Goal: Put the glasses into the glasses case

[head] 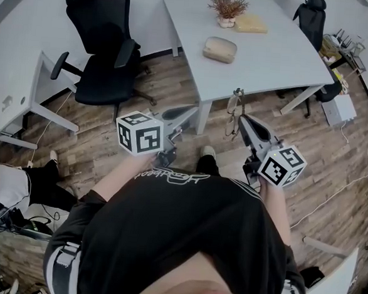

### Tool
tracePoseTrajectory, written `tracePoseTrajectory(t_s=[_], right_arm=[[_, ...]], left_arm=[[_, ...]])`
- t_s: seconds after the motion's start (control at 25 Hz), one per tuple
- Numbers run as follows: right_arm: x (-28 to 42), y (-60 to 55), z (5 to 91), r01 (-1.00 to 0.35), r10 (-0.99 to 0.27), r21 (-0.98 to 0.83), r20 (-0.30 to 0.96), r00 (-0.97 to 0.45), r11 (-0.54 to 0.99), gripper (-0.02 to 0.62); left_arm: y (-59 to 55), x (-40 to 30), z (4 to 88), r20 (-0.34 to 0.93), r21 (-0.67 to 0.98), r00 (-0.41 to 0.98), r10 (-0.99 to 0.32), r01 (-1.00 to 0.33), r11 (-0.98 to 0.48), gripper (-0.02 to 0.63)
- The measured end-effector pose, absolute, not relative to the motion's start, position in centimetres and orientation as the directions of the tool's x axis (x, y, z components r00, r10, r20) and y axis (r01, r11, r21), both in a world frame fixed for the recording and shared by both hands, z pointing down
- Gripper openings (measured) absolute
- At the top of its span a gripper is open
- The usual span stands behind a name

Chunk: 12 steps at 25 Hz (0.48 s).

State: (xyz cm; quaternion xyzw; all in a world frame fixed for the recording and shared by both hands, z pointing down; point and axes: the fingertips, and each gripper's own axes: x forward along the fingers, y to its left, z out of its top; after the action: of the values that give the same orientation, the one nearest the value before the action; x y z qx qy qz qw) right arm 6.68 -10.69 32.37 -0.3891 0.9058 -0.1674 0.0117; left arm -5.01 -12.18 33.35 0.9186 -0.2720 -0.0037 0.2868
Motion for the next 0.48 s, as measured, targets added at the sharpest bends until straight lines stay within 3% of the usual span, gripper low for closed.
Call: tracePoseTrajectory(t_s=[0.48], right_arm=[[8.6, -21.9, 34.8, -0.666, -0.665, -0.349, 0.140, -0.733, 0.660, 0.018]], left_arm=[[-22.0, -2.8, 36.0, 0.203, 0.559, 0.818, -0.538, -0.548, -0.622, 0.006]])
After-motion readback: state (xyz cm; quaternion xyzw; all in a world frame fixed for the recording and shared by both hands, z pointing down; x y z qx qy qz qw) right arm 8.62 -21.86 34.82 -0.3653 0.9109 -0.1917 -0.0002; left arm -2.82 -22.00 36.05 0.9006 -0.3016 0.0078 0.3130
